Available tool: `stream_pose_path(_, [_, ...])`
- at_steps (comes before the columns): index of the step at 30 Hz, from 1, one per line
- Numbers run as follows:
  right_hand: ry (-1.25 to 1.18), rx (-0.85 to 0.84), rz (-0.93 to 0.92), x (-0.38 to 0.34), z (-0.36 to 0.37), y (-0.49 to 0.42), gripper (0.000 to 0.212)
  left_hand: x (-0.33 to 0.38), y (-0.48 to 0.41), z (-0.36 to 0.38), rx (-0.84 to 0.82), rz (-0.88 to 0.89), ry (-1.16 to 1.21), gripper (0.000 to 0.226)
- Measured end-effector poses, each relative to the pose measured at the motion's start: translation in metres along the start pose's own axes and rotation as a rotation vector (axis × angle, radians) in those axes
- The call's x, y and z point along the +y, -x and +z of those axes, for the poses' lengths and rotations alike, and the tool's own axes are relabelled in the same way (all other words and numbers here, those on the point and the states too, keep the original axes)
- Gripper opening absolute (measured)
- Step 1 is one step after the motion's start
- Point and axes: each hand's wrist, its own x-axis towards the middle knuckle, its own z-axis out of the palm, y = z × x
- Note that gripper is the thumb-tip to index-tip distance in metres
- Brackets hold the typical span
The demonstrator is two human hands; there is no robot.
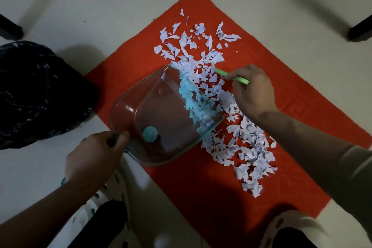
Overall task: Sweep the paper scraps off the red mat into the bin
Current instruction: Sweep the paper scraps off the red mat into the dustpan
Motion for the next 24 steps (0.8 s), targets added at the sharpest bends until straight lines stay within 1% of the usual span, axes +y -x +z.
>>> stream_pose_path(3, [-0.092, 0.057, -0.026, -0.004, -0.005, 0.005, 0.021, -0.001, 0.001, 0.000, 0.013, -0.016, 0.001, 0.053])
stream_pose_path(6, [-0.068, 0.132, 0.002, -0.002, -0.008, -0.002, 0.020, -0.005, 0.003, 0.001, 0.011, -0.037, -0.004, 0.055])
stream_pose_path(8, [-0.006, 0.120, 0.021, 0.000, -0.006, -0.007, 0.021, -0.006, 0.004, 0.002, 0.003, -0.038, -0.008, 0.055])
stream_pose_path(11, [0.069, 0.023, 0.016, 0.000, 0.001, -0.003, 0.023, -0.006, 0.003, 0.003, -0.009, -0.029, 0.000, 0.054])
stream_pose_path(13, [0.022, 0.005, -0.019, -0.004, 0.003, 0.003, 0.023, -0.006, 0.001, 0.003, -0.008, -0.030, 0.003, 0.054])
stream_pose_path(16, [-0.107, 0.067, -0.053, -0.011, 0.001, 0.003, 0.023, -0.006, -0.001, 0.004, 0.011, -0.035, 0.011, 0.055])
stream_pose_path(20, [-0.110, 0.173, 0.029, -0.009, 0.001, -0.017, 0.024, -0.002, -0.001, 0.000, 0.011, -0.034, 0.036, 0.053])
stream_pose_path(24, [-0.076, 0.198, 0.123, 0.000, 0.004, -0.032, 0.026, 0.000, -0.002, -0.002, 0.030, -0.049, 0.074, 0.053])
